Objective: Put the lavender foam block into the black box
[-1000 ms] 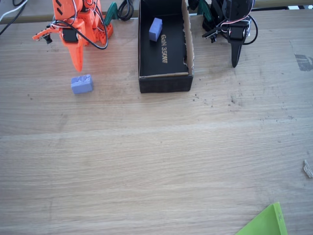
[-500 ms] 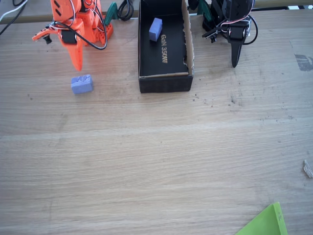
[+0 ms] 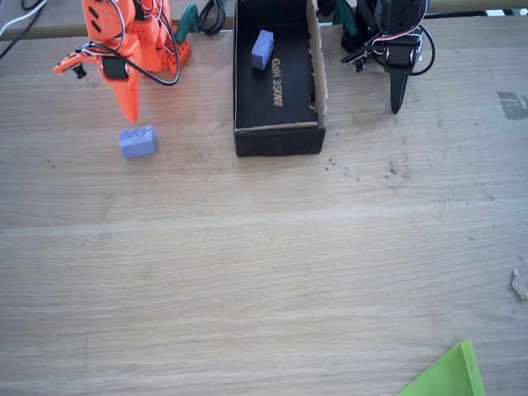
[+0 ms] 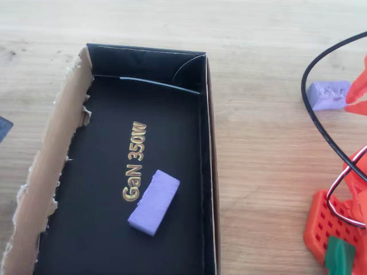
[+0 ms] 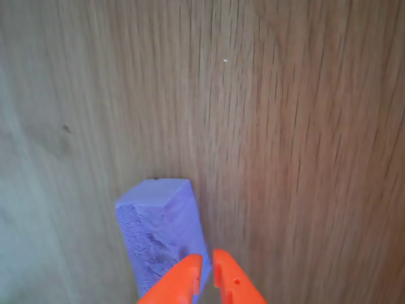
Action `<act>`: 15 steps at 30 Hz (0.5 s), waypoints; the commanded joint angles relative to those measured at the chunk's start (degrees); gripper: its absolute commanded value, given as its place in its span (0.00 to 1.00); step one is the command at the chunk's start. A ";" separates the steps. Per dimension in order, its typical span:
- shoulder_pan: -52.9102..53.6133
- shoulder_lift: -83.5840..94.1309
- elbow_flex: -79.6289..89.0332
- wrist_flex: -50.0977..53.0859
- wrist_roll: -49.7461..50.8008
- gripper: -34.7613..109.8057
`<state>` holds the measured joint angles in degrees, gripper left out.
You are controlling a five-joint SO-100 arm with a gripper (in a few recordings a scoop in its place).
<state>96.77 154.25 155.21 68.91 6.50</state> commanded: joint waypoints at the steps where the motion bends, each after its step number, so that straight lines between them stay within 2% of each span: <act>1: 1.41 -2.20 -4.13 -0.53 0.35 0.24; 6: 1.67 -8.17 -6.33 -2.72 0.18 0.24; 15: 1.67 -7.47 -6.59 -2.37 0.09 0.24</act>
<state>97.65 145.63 151.00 66.80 6.42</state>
